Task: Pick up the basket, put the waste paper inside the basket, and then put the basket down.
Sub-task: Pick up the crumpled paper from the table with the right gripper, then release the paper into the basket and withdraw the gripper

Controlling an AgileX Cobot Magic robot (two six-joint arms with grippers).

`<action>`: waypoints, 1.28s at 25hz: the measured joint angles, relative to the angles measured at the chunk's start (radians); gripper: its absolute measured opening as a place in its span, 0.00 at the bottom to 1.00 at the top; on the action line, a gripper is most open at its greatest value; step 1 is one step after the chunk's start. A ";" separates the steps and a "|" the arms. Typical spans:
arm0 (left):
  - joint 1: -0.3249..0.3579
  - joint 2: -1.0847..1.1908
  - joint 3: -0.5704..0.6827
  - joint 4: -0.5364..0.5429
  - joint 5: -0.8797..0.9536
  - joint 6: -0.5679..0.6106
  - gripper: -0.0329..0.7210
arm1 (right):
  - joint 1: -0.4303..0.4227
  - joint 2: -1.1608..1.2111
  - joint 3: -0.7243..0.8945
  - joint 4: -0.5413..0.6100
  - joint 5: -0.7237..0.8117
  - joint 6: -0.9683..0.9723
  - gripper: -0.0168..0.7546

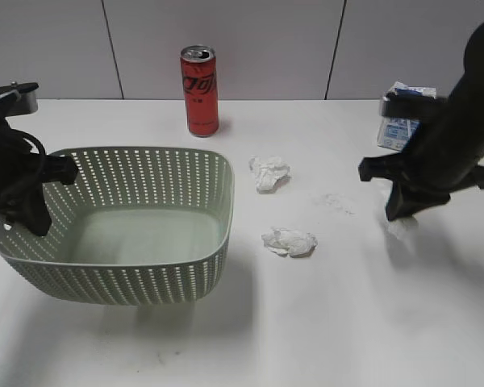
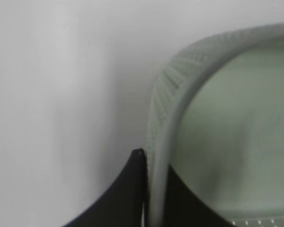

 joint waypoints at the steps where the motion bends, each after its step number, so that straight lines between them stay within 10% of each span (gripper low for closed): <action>1: 0.000 0.000 0.000 -0.001 0.001 0.000 0.05 | 0.031 -0.046 -0.003 0.001 -0.015 -0.032 0.02; 14: 0.000 0.000 0.000 -0.014 0.015 0.000 0.05 | 0.587 -0.134 -0.227 0.120 -0.289 -0.556 0.03; 17: 0.000 0.000 0.000 -0.015 0.016 0.000 0.05 | 0.605 -0.048 -0.243 0.121 -0.312 -0.572 0.12; 23: 0.000 0.000 0.000 -0.016 0.016 0.000 0.05 | 0.605 0.012 -0.243 0.118 -0.313 -0.574 0.75; 32: 0.000 0.000 0.000 -0.018 0.015 0.000 0.05 | 0.424 -0.006 -0.385 0.078 -0.082 -0.369 0.80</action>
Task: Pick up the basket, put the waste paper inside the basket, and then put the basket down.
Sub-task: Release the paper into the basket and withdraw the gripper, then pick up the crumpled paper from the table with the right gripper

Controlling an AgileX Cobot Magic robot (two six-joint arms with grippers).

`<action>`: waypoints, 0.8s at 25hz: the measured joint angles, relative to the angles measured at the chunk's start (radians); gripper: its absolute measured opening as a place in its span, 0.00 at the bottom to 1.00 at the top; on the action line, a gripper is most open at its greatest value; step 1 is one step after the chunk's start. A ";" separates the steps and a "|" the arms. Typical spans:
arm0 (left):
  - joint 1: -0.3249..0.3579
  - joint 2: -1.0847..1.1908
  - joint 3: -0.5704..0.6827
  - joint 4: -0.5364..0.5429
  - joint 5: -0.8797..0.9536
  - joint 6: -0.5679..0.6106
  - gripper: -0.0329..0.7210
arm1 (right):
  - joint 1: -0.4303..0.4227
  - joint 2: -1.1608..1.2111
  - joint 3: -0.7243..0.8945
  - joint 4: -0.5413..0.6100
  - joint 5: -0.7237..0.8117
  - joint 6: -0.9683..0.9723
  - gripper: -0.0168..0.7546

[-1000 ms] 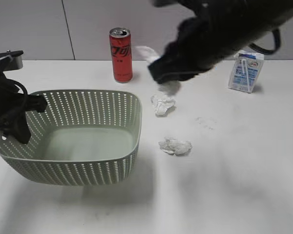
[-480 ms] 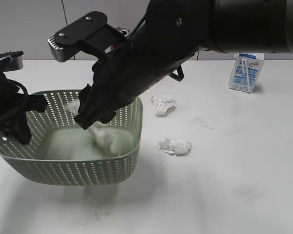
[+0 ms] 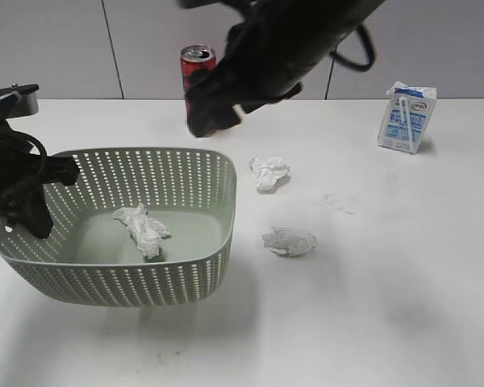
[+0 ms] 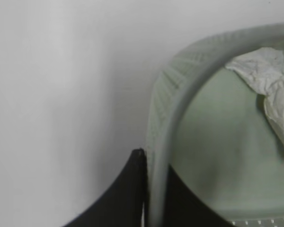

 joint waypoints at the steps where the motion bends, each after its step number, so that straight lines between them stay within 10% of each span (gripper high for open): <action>1: 0.000 0.000 0.000 0.000 -0.001 0.000 0.05 | -0.047 0.000 -0.030 -0.006 0.061 0.007 0.78; 10: 0.000 0.000 0.000 0.001 0.000 0.000 0.05 | -0.432 -0.005 -0.130 -0.081 0.425 0.067 0.75; 20: 0.048 0.000 0.000 0.007 -0.002 0.000 0.05 | -0.449 0.011 -0.130 0.110 0.524 0.145 0.75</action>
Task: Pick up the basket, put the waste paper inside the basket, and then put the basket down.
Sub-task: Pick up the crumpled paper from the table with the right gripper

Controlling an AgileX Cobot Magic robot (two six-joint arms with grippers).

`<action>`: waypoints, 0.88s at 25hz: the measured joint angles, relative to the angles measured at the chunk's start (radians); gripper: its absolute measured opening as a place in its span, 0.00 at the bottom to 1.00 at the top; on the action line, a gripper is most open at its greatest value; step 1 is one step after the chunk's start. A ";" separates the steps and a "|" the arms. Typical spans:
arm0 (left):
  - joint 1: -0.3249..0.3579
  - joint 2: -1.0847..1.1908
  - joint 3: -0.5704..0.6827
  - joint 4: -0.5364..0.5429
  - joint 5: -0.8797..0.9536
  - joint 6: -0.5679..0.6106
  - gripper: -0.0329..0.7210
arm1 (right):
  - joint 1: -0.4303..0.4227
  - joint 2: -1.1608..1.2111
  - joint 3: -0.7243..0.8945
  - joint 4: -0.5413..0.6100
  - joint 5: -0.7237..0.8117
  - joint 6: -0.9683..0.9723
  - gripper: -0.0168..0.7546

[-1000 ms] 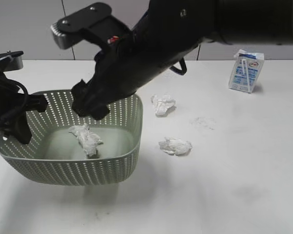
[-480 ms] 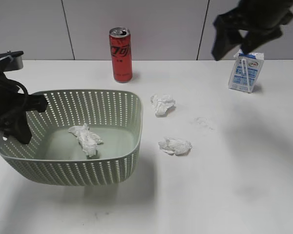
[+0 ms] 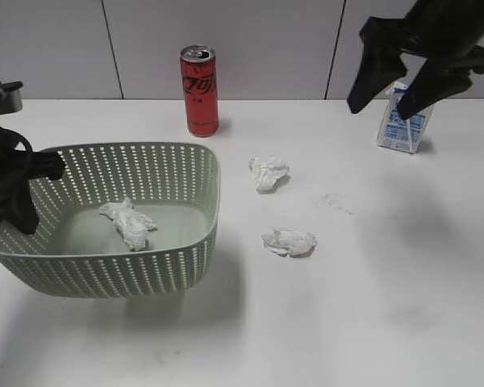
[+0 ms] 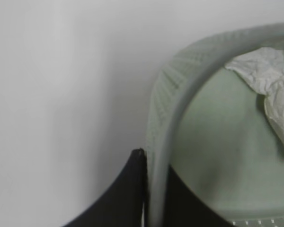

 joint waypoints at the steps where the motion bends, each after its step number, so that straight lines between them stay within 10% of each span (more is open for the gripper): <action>1: 0.015 0.000 0.000 0.000 0.002 0.000 0.05 | 0.007 0.015 -0.001 0.036 0.000 0.002 0.75; 22: 0.052 0.000 0.000 0.018 0.018 -0.001 0.05 | 0.078 0.471 -0.014 0.138 -0.182 0.030 0.74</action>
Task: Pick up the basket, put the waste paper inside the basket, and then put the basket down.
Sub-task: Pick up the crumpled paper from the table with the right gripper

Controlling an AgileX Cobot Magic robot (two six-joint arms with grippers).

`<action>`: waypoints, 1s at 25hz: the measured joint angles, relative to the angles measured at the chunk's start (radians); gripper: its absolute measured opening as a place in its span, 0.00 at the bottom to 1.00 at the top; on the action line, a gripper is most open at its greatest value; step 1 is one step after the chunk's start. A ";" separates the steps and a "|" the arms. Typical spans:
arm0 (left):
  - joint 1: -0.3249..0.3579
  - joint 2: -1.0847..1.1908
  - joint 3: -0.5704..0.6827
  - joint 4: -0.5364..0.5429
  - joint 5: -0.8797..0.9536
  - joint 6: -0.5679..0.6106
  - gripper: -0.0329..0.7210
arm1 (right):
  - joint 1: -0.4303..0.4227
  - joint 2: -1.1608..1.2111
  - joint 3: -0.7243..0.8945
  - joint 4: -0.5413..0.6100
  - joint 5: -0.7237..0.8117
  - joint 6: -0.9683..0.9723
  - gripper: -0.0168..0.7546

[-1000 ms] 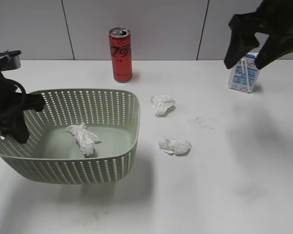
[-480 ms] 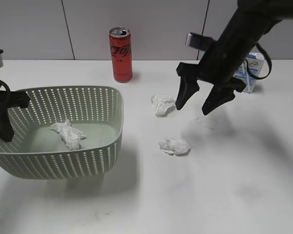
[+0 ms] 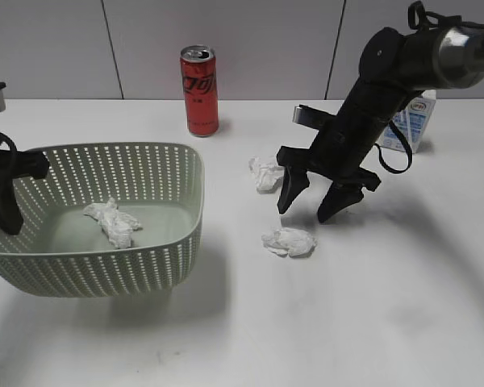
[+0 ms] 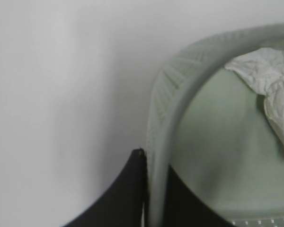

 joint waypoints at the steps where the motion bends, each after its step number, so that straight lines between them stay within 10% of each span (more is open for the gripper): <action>1: 0.000 0.000 0.000 0.000 0.000 0.000 0.05 | 0.000 0.000 -0.001 0.000 0.000 0.000 0.74; 16: 0.000 0.000 0.000 0.000 0.045 0.038 0.05 | 0.001 -0.257 -0.302 -0.380 0.169 0.020 0.74; 25: 0.000 -0.001 0.000 0.000 0.059 0.081 0.05 | 0.001 -0.754 -0.073 -0.481 0.178 0.022 0.74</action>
